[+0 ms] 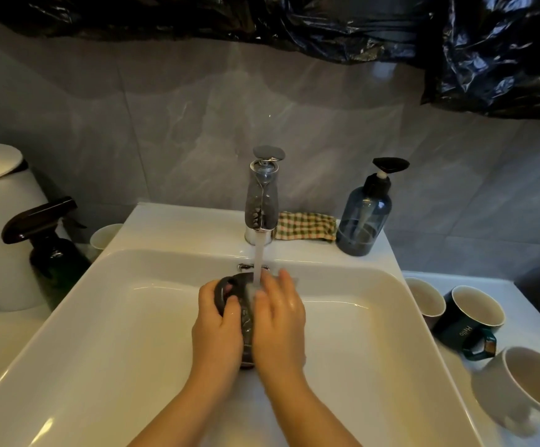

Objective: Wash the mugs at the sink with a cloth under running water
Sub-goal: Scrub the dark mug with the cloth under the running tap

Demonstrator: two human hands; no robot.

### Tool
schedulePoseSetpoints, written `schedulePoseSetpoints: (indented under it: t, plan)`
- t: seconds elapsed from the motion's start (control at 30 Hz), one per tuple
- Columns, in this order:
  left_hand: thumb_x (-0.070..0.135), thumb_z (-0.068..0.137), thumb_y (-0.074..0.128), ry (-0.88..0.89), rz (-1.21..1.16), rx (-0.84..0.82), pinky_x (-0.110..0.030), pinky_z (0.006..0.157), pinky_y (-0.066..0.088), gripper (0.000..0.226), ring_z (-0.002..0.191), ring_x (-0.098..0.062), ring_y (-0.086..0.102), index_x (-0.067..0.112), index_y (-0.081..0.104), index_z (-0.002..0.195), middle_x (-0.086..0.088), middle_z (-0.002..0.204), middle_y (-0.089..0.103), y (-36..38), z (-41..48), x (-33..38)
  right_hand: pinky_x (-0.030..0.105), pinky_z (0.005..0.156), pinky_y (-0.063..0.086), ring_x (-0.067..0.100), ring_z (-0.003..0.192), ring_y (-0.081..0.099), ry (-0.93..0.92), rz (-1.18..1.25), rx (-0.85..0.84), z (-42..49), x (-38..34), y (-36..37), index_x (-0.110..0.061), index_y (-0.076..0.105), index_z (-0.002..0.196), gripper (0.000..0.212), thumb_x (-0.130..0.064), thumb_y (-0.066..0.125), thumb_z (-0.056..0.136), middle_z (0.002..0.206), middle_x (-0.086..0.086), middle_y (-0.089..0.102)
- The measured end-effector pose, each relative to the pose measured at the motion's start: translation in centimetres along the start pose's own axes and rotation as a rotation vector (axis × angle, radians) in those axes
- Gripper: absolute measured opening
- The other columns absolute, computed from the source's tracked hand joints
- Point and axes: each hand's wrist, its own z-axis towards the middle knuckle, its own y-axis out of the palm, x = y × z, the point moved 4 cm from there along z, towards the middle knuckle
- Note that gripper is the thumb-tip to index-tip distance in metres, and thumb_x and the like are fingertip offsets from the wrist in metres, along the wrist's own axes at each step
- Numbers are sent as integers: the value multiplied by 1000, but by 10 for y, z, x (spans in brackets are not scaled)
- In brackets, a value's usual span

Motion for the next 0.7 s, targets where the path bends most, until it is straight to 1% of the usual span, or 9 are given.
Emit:
schedulePoseSetpoints:
  t: [0.07,0.13,0.2,0.27,0.33,0.47,0.53,0.63,0.7]
  plan:
    - [12,98,41,-25,-52,-28,-19,58,42,19,78,-8,56,28,47,106,6,90,57,1,0,1,42,104,40,21,122,48,290,349,-70,13,9,-3,-36,54,121,44,-58,33,90,135,3,52]
    - [15,99,38,-51,-93,-36,-21,57,43,18,81,-11,55,28,47,108,3,94,55,3,0,3,42,90,50,27,103,59,464,535,-183,12,21,0,-25,60,117,55,-65,35,88,115,11,63]
    - [14,99,37,-45,-103,-9,-14,50,43,18,77,-8,54,27,44,109,6,91,54,4,1,5,42,97,48,23,116,55,326,356,-144,8,19,-1,-36,53,125,51,-65,35,87,131,4,55]
    - [13,99,37,-16,-54,-7,-12,49,42,17,74,-6,54,25,43,109,8,88,55,2,2,5,36,113,29,12,139,26,-5,-19,-104,-1,5,1,-53,40,127,43,-55,26,87,152,-12,26]
    - [14,99,40,6,3,-48,-16,55,42,16,76,-5,56,26,44,108,7,92,59,0,3,4,31,114,12,1,139,3,-211,-264,-68,-3,-2,0,-53,42,128,50,-52,21,83,148,-27,11]
    - [13,97,43,20,100,-140,-12,52,42,19,76,-6,57,30,45,106,6,90,59,2,1,-1,36,115,17,8,143,12,-98,-185,-70,15,0,-12,-49,45,126,32,-37,34,99,153,-17,21]
    - [11,97,43,7,92,-143,-17,57,41,20,77,-8,57,29,47,105,4,92,60,3,2,-2,38,115,17,10,144,9,-136,-366,-71,14,3,-14,-47,44,130,36,-40,28,99,155,-15,18]
    - [11,97,43,-43,-23,-119,-19,60,43,20,80,-9,60,28,49,104,3,93,62,2,5,-3,36,115,-5,-2,136,-16,-430,-682,-157,-9,-6,-5,-46,44,132,67,-53,4,80,145,-31,8]
    - [12,97,44,-63,-84,-91,-22,61,45,20,80,-11,60,31,51,97,2,92,62,2,5,-2,35,113,-14,-7,133,-17,-394,-585,-116,-7,-8,-6,-48,42,132,69,-57,1,78,138,-35,8]
